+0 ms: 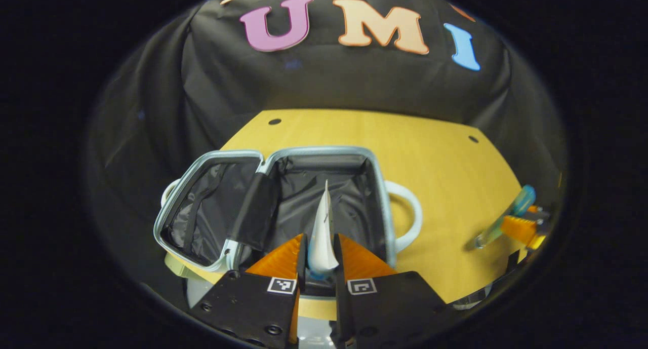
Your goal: First open the suitcase, pack the skin care products into it, and then close the suitcase.
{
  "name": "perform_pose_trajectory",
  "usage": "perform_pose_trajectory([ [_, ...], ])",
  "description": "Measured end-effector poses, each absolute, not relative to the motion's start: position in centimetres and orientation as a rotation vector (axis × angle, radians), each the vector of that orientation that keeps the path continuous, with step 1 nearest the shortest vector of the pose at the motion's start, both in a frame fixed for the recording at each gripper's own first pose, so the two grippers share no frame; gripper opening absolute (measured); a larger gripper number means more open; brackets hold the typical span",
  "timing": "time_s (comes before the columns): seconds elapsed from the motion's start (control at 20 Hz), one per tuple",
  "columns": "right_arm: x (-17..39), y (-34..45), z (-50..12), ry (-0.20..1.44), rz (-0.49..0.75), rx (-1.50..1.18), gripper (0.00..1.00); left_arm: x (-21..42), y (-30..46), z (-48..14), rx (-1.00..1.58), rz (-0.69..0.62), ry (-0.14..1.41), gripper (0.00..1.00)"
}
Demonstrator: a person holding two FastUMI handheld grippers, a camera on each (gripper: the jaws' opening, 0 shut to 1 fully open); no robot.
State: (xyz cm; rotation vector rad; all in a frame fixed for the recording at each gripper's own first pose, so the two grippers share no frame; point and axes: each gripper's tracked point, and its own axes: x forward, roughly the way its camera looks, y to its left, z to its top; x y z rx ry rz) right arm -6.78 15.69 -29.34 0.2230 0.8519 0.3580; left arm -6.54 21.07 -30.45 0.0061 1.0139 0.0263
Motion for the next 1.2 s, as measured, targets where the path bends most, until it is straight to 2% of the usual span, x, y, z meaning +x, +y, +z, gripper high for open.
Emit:
perform_pose_trajectory([
  [0.2,-6.0,21.1,-26.4,0.876,0.451,0.310,0.46,-6.7,22.5,-34.2,-0.034,0.008,1.123,0.22],
  [0.4,-6.3,26.9,-26.2,0.943,0.552,0.339,0.46,-6.6,22.9,-37.2,-0.050,-0.036,1.200,0.23],
  [0.5,-6.6,29.1,-26.4,0.980,0.573,0.351,0.44,-5.5,23.2,-37.6,-0.052,-0.062,1.185,0.19],
  [0.6,-6.7,30.9,-26.7,1.008,0.578,0.355,0.44,-5.1,23.5,-37.9,-0.070,-0.081,1.188,0.25],
  [0.65,-6.5,31.8,-26.9,1.019,0.581,0.355,0.44,-4.7,23.7,-37.7,-0.079,-0.091,1.169,0.32],
  [0.8,-5.8,34.4,-28.0,1.049,0.580,0.352,0.46,-2.5,24.2,-35.1,-0.081,-0.139,1.081,0.99],
  [0.95,-5.5,36.8,-30.5,1.097,0.567,0.330,0.46,-0.9,26.1,-33.5,-0.091,-0.157,1.024,0.91],
  [1.2,-6.2,39.1,-34.7,1.197,0.535,0.273,0.46,-0.4,32.2,-32.6,-0.130,-0.069,0.992,0.92],
])
